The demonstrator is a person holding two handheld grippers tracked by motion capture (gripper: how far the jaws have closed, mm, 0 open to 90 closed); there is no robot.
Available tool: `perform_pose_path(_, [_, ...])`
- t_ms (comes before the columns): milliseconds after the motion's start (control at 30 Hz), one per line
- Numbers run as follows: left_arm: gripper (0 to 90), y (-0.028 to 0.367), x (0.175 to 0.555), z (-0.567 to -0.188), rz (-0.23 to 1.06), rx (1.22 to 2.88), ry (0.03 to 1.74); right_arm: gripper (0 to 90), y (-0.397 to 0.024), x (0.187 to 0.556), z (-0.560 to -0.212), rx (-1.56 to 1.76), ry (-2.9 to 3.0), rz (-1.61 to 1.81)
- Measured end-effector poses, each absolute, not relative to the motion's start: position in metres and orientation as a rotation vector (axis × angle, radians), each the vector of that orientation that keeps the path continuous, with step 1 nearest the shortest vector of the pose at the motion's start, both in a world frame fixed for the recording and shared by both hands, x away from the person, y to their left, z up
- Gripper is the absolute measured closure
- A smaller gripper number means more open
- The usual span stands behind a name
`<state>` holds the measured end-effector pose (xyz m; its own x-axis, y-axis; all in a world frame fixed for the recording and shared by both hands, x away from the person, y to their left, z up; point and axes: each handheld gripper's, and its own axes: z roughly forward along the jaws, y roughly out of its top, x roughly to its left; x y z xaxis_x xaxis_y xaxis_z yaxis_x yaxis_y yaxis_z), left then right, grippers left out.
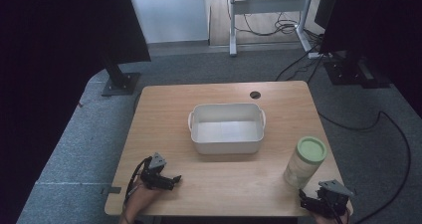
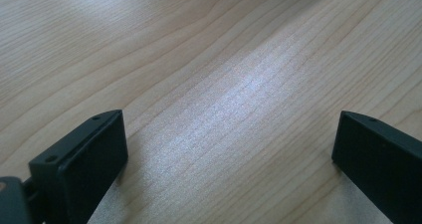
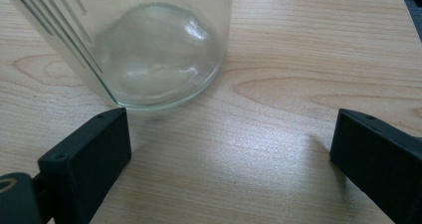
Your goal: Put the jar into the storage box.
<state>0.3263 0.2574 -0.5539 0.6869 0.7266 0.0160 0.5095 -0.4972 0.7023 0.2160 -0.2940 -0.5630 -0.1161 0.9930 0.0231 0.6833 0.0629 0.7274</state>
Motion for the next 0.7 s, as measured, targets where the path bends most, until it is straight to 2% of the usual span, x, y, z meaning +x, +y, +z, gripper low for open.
perform_pose_path(700, [0.9, 0.2572, 0.3262, -0.554, 0.407, 2.205, 0.944, 0.3, -0.2934, 0.2168, -0.5629, 1.651, 1.882, 0.828])
